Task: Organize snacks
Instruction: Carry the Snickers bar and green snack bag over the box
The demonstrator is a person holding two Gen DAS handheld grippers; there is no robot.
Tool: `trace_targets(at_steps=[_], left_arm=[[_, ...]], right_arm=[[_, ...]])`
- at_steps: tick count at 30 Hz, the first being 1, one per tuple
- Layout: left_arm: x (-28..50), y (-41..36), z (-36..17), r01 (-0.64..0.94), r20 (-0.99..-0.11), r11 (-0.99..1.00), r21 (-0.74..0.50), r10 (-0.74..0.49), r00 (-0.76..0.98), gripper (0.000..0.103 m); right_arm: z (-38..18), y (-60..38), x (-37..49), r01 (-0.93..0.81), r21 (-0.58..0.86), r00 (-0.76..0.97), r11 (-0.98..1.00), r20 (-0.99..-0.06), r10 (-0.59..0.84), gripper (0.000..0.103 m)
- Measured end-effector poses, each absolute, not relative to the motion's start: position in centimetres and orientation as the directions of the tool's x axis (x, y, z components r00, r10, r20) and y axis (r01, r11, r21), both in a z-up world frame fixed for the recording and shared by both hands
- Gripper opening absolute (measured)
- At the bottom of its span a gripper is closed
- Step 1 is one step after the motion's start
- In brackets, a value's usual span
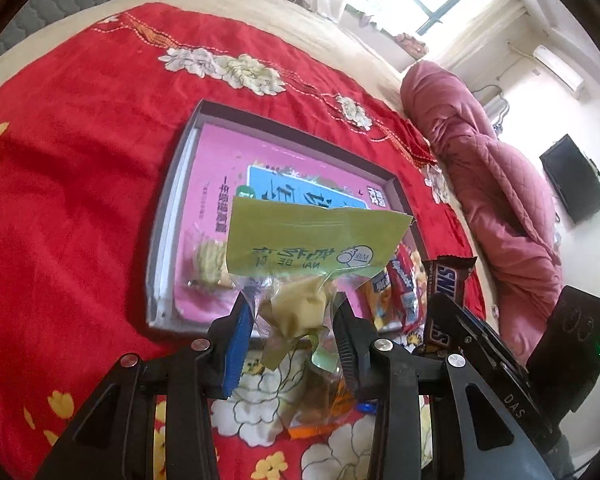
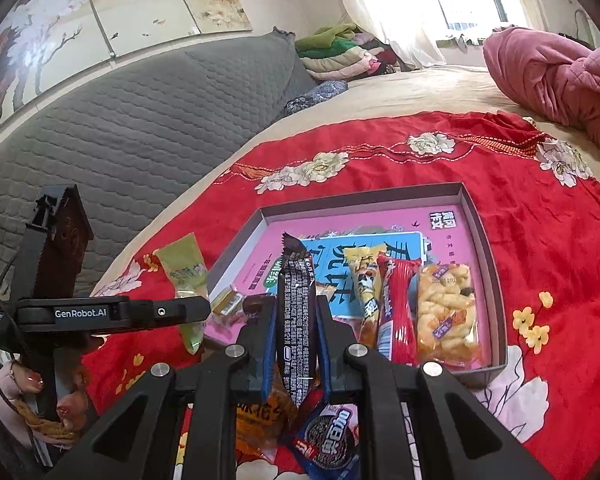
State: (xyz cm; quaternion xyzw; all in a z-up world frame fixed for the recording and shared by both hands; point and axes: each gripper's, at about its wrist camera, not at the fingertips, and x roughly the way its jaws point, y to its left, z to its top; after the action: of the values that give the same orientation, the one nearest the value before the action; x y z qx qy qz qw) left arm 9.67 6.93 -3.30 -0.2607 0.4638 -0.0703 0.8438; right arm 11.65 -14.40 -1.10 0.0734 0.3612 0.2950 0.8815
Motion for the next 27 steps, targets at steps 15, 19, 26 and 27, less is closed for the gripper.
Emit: trace_targets(at_steps=[15,19,26,27], left_arm=[[12.1,6.0,-4.5,-0.15,-0.793,0.893,-0.424,-0.287,0.537,0.041],[12.3,5.7,-4.8,-0.156,-0.804,0.9,-0.407,-0.272,0.529,0.041],[12.4,5.3,-5.3,-0.155,-0.816,0.912,-0.38,-0.252,0.52,0.041],[12.4,5.3,-5.3,-0.154,-0.816,0.913,-0.378,-0.25,0.52,0.041]], right_arm=[[-1.3,-13.9,13.4,-0.467,0.352,0.569,0.811,-0.583,0.58,0.018],[-1.5,-13.6,13.8,-0.469,0.353,0.565,0.81,-0.585,0.582,0.018],[-2.1,-13.1,14.1,-0.476,0.35,0.551,0.807,-0.596,0.584,0.018],[-2.2,-12.9,14.3,-0.478,0.349,0.548,0.806,-0.599,0.584,0.018]])
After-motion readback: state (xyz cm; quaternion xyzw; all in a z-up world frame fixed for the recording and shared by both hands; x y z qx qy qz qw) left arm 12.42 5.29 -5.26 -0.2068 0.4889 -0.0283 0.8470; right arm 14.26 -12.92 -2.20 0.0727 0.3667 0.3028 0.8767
